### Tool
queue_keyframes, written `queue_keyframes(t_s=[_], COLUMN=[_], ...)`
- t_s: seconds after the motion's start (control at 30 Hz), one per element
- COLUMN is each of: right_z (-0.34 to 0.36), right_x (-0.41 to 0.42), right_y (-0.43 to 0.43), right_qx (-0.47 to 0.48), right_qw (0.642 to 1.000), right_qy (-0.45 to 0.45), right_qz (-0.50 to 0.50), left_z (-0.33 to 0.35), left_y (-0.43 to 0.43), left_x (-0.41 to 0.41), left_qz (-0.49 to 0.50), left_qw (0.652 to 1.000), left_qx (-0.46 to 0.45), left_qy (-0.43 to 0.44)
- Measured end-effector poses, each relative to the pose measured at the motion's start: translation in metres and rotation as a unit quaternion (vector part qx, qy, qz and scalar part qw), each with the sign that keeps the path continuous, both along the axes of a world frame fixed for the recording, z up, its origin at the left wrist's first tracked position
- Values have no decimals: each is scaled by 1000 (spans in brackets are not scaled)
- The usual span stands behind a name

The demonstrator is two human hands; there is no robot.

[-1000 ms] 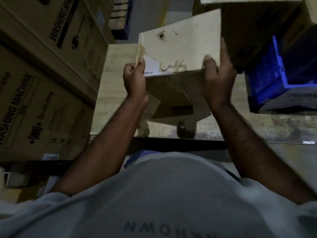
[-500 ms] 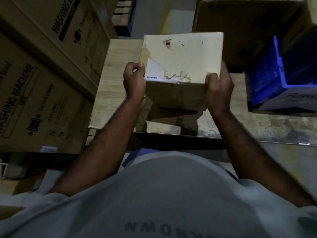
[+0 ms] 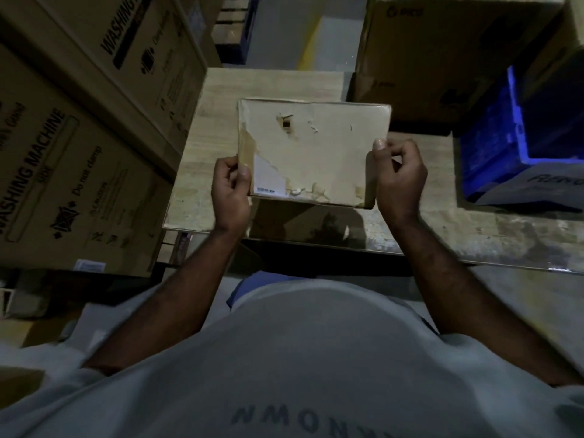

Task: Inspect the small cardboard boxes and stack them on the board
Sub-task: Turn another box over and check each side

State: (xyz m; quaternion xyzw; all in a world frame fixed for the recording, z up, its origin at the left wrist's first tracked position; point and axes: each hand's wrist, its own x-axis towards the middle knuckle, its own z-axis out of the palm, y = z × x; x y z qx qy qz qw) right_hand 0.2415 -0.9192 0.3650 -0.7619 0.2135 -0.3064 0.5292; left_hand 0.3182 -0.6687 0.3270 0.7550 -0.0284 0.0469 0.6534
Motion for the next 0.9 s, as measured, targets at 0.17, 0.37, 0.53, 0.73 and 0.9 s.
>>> queue_keyframes(t_s=[0.17,0.37,0.53,0.73,0.9], right_z=[-31,-94,-107,-103,-72], right_x=[-10,-43,-45,-43,16], right_y=[-14,-18,-22,-32,-31], right_qx=[-44,-142,-132,-182,-284], right_qw=[997,964,951,952,935], right_qy=[3,80,136,140,108], right_qz=[63,210,246,202,183], left_z=[-21,-33,-45,-62,-44], left_y=[15,34,32,25,2], left_x=[-29,-38,-42,-58,-81], left_qz=[9,-26,-101,-113,-132], left_qw=[993,947,929,907,828], left_qx=[121,317,356,399,529], left_qy=[1,54,32,68,-132])
